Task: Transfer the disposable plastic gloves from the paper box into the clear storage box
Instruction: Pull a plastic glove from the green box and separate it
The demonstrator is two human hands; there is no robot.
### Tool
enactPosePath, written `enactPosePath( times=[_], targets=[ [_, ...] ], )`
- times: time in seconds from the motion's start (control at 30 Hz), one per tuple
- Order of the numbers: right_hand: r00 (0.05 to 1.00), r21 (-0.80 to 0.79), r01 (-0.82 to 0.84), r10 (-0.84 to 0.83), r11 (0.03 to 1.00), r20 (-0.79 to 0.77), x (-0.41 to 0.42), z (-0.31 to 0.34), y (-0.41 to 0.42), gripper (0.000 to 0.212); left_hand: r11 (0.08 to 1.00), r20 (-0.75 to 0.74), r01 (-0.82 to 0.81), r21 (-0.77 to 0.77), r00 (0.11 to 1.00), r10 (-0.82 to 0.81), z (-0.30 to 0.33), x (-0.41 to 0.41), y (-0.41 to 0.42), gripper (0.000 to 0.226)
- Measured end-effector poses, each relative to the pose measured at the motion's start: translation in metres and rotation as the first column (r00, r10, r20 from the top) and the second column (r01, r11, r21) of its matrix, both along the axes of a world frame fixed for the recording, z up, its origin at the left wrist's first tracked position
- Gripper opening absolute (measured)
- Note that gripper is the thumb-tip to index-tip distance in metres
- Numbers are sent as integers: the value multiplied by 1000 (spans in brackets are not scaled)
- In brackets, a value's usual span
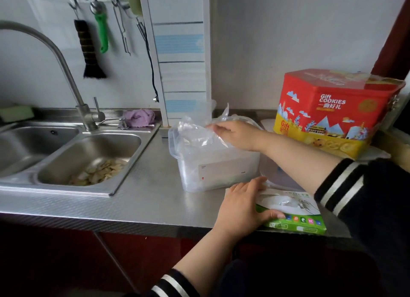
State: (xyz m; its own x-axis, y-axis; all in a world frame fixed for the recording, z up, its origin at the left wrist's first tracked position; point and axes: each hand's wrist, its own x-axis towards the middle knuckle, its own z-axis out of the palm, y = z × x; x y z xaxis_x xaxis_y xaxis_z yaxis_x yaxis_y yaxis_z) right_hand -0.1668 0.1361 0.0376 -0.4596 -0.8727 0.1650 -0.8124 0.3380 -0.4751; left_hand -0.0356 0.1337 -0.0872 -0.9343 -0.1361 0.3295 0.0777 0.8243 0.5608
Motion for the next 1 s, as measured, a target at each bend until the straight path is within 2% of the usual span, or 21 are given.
enactPosePath(
  times=[0.03, 0.13, 0.23, 0.3, 0.43, 0.5, 0.63, 0.73, 0.8, 0.83, 0.9, 0.93, 0.97, 1.0],
  targets=[
    [999, 105, 3, -6, 995, 37, -4, -5, -5, 52, 1000, 5, 1, 4, 1000, -1, 0, 0, 1, 91],
    [984, 289, 9, -59, 957, 166, -12, -4, -16, 63, 1000, 5, -4, 6, 1000, 4, -1, 0, 1, 91],
    [996, 502, -51, 8, 863, 88, -15, 3, -19, 54, 1000, -6, -9, 9, 1000, 9, -1, 0, 0, 90],
    [994, 536, -86, 39, 840, 99, -15, 5, -20, 50, 1000, -11, -8, 7, 1000, 8, -1, 0, 0, 90],
    [994, 477, -74, 29, 876, 102, -16, 2, -20, 56, 1000, -13, -13, 5, 1000, 13, 0, 1, 1, 89],
    [995, 397, -23, -17, 917, 98, -20, 1, -20, 61, 1000, -11, -12, 0, 1000, 12, 1, 1, 1, 89],
    [986, 71, 159, -163, 985, 46, -32, -4, -22, 60, 1000, -7, -11, -4, 1000, 11, 0, 1, 1, 89],
    [956, -198, 226, -178, 954, 235, -34, -6, -21, 35, 1000, -16, -17, -5, 1000, 17, -1, 0, 0, 82],
    [897, -428, 340, -153, 837, 414, -30, 0, -18, 23, 1000, -27, -19, 0, 999, 19, -1, 0, -1, 78],
    [837, -524, 434, -113, 732, 535, -29, 7, -14, 22, 1000, -28, -20, 3, 999, 20, -1, 0, -1, 78],
    [670, -607, 599, 88, 522, 737, -25, 19, 0, 22, 1000, -23, -22, 12, 999, 22, -1, 0, 0, 79],
    [618, -626, 632, 190, 456, 763, -21, 23, 10, 22, 1000, -26, -22, 19, 999, 22, -1, 0, -1, 80],
    [618, -645, 630, 225, 433, 754, -17, 24, 21, 23, 999, -29, -20, 28, 999, 21, -1, 0, -2, 80],
    [668, -670, 587, 196, 454, 718, -11, 22, 34, 24, 999, -29, -14, 42, 999, 15, -2, -1, -2, 81]
  ],
)
